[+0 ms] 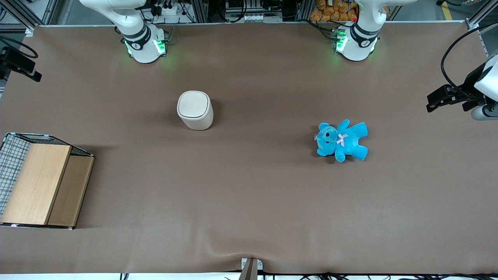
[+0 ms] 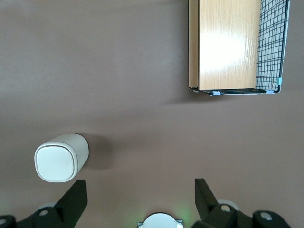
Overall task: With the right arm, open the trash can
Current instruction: 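Move the right gripper out from rest toward the white trash can, then lower the right gripper onto the lid of the white trash can, then push the trash can lid with the right gripper to flip it open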
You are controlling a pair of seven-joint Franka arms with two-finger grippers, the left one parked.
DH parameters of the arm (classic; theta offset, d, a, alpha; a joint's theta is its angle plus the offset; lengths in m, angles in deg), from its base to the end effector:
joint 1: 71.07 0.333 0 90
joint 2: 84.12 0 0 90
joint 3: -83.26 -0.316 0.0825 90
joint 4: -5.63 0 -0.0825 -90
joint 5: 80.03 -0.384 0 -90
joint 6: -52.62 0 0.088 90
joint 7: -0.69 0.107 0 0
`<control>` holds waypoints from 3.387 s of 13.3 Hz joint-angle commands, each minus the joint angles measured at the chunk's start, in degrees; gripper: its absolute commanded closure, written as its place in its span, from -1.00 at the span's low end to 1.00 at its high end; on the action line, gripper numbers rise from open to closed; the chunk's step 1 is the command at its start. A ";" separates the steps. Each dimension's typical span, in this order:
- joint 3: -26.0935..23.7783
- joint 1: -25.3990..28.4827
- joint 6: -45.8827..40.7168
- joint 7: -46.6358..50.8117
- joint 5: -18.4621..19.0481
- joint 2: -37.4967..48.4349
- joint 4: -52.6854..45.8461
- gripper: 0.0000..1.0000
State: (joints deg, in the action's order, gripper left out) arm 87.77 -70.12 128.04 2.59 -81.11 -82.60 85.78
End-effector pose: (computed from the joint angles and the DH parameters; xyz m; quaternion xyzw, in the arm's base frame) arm 0.5153 -0.0304 0.6959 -0.9985 0.0455 0.0279 0.0106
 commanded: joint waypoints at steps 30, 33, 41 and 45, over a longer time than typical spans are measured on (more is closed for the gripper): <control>-1.09 28.83 26.78 19.61 -5.77 -10.40 32.84 1.00; -1.09 31.12 29.25 21.12 -8.75 -10.57 37.34 1.00; -1.09 35.52 39.36 26.13 -9.37 -12.77 43.86 1.00; -0.39 34.21 27.72 26.92 -9.20 -7.69 36.60 1.00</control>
State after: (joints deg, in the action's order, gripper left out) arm 86.58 -35.31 161.67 28.56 -89.68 -93.68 125.76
